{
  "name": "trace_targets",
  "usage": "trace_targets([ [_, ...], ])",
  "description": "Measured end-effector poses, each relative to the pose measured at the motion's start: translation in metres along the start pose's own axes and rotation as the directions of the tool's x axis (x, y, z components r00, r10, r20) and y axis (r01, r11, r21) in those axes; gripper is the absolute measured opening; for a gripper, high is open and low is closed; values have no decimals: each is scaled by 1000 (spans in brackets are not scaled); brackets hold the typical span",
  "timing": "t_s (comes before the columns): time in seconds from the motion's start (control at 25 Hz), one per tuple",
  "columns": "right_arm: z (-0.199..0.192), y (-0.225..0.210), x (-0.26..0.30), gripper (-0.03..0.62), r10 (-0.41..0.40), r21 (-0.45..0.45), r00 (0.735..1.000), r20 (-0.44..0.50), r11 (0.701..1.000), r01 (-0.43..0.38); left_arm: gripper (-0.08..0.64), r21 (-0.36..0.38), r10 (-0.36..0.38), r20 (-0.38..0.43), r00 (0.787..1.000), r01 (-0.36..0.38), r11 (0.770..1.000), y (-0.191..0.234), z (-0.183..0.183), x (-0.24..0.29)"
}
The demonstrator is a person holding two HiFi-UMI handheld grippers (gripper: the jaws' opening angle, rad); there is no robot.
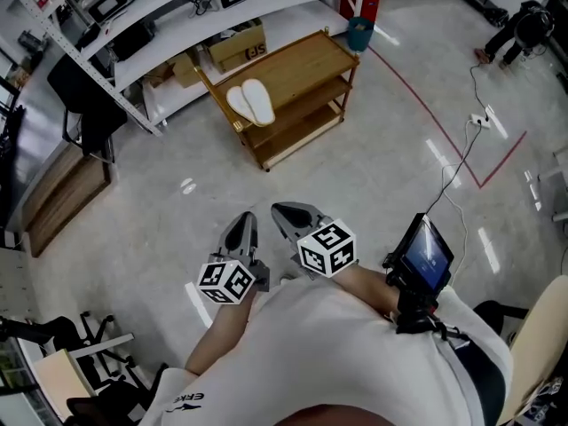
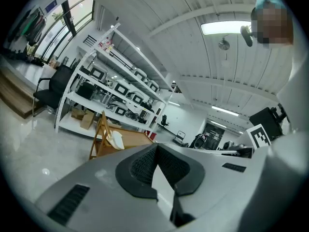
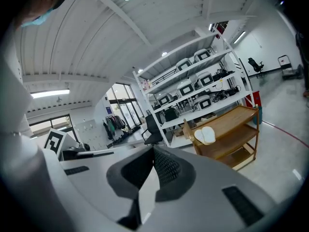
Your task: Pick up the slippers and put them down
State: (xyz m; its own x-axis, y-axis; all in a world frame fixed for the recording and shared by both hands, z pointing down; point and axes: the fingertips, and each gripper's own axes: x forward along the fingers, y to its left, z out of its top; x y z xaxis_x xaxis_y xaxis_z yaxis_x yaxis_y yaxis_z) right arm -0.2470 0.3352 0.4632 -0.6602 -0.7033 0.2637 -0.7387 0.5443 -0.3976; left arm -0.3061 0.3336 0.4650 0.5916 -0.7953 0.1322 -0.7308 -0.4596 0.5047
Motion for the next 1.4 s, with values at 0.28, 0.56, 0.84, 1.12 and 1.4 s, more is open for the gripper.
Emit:
trace_targets([
  [0.28,-2,-6,-5,-2,9,9,1000,3,1000,-9,5,1,4,-5,1000,-4,1000,-6,-6,5],
  [0.56,5,-26,-12,-2,26,22,1000,5,999,-26,5,8,19,-9,1000,-19,1000,-17,-12,24],
  [0.84,12,-56,-23,-1,41,39,999,9,998,-42,5,8,34,2,999,-34,999,-33,-18,49],
  [1.12,13,-87,-28,-1,53,77,999,-1,996,-52,5,-15,47,2,999,-47,999,-46,-29,73],
  [1.4,14,-102,-23,-2,36,110,999,0,993,-36,5,-20,25,-10,1000,-26,999,-44,-28,84],
])
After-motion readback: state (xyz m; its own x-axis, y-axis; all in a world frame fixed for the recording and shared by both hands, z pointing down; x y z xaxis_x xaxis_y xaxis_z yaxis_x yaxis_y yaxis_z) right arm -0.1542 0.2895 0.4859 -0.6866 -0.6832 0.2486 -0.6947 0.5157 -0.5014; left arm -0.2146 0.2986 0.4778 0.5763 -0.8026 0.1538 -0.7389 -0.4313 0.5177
